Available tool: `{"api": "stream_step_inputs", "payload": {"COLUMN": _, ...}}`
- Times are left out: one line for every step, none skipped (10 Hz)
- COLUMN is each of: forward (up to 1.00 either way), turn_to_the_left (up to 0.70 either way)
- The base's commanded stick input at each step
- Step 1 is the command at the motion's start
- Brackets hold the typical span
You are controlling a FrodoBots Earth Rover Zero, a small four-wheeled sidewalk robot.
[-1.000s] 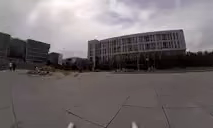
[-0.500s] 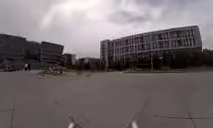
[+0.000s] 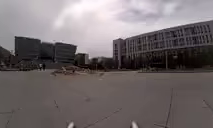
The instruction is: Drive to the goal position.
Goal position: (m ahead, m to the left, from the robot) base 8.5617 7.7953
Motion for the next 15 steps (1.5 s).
{"api": "stream_step_inputs", "payload": {"forward": 0.7, "turn_to_the_left": 0.27}}
{"api": "stream_step_inputs", "payload": {"forward": 0.7, "turn_to_the_left": 0.27}}
{"api": "stream_step_inputs", "payload": {"forward": 0.7, "turn_to_the_left": 0.27}}
{"api": "stream_step_inputs", "payload": {"forward": 0.7, "turn_to_the_left": 0.27}}
{"api": "stream_step_inputs", "payload": {"forward": 0.7, "turn_to_the_left": 0.27}}
{"api": "stream_step_inputs", "payload": {"forward": 0.7, "turn_to_the_left": 0.27}}
{"api": "stream_step_inputs", "payload": {"forward": 0.7, "turn_to_the_left": 0.27}}
{"api": "stream_step_inputs", "payload": {"forward": 0.7, "turn_to_the_left": 0.27}}
{"api": "stream_step_inputs", "payload": {"forward": 0.7, "turn_to_the_left": 0.27}}
{"api": "stream_step_inputs", "payload": {"forward": 0.7, "turn_to_the_left": 0.27}}
{"api": "stream_step_inputs", "payload": {"forward": 0.7, "turn_to_the_left": 0.27}}
{"api": "stream_step_inputs", "payload": {"forward": 0.7, "turn_to_the_left": 0.27}}
{"api": "stream_step_inputs", "payload": {"forward": 0.7, "turn_to_the_left": 0.27}}
{"api": "stream_step_inputs", "payload": {"forward": 0.7, "turn_to_the_left": 0.27}}
{"api": "stream_step_inputs", "payload": {"forward": 0.7, "turn_to_the_left": 0.27}}
